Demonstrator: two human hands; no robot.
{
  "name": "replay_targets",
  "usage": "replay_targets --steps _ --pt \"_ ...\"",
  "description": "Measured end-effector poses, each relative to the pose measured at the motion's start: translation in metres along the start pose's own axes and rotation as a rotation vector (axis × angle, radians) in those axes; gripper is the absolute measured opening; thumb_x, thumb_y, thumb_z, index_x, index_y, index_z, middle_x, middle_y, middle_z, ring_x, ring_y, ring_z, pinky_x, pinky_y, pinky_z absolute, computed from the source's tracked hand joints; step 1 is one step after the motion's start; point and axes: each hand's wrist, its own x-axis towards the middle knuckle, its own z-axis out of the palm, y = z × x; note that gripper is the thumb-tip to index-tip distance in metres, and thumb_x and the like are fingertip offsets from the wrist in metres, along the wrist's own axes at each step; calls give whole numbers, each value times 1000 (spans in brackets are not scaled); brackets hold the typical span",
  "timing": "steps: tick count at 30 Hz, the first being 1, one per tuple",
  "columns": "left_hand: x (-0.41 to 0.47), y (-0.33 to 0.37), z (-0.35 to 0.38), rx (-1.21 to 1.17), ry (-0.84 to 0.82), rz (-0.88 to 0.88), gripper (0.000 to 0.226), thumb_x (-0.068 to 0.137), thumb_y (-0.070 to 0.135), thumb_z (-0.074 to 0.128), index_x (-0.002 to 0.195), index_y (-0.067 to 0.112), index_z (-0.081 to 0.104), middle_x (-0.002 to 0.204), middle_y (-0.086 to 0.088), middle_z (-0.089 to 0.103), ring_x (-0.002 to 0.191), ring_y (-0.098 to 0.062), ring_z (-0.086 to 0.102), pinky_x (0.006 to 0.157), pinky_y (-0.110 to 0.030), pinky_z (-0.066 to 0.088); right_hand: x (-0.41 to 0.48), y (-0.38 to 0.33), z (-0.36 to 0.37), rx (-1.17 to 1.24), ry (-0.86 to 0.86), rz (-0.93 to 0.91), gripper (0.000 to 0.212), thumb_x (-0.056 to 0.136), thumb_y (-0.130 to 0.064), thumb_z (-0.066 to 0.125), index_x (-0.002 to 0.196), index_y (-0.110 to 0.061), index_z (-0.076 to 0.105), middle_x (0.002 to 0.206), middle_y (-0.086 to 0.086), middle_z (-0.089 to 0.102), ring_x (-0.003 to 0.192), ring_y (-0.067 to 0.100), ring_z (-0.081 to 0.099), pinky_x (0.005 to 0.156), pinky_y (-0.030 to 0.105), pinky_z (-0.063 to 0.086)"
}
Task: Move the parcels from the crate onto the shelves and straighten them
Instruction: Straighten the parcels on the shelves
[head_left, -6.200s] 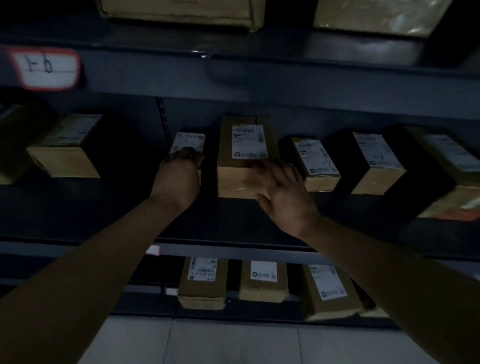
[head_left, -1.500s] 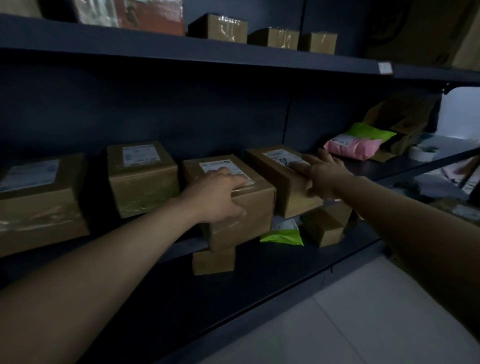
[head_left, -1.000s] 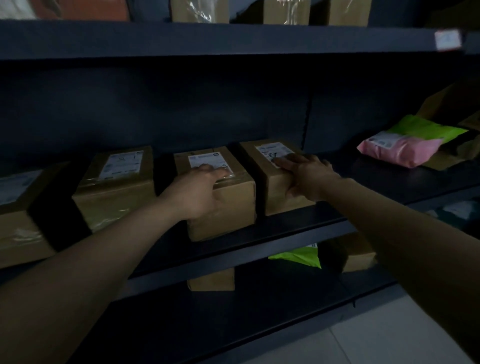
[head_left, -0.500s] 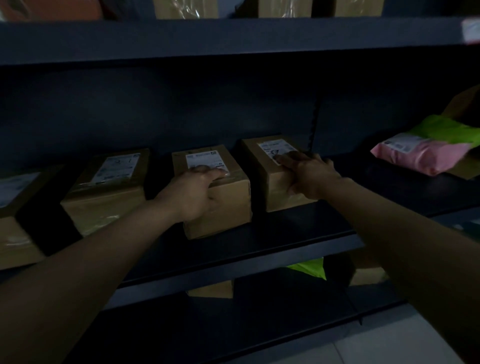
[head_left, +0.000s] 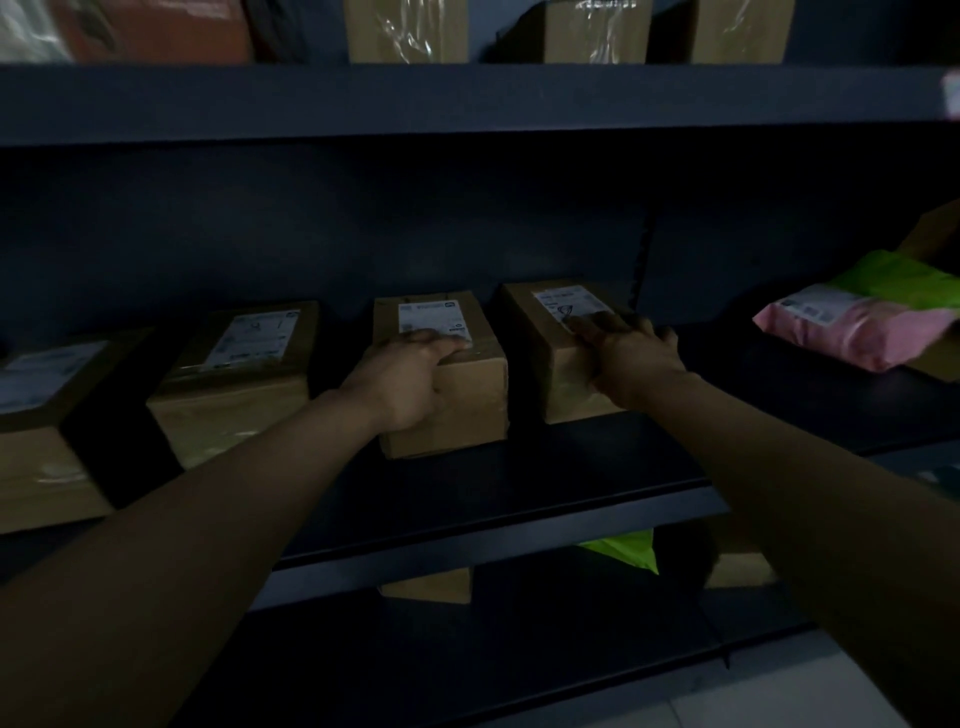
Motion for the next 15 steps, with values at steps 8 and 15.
replay_targets --steps 8,15 --pt "-1 -15 6 147 25 -56 71 91 19 51 150 33 13 154 -3 24 139 -29 26 114 -43 23 -32 -59 -7 74 287 -192 65 89 -14 53 149 -15 28 150 10 35 140 31 26 117 46 12" --pt "-42 -19 -11 248 201 -29 62 93 23 50 149 20 24 150 -7 32 136 -26 31 118 -43 9 -52 -101 -13 150 354 -318 52 93 -17 51 144 -12 40 146 10 42 135 31 33 112 40 19"
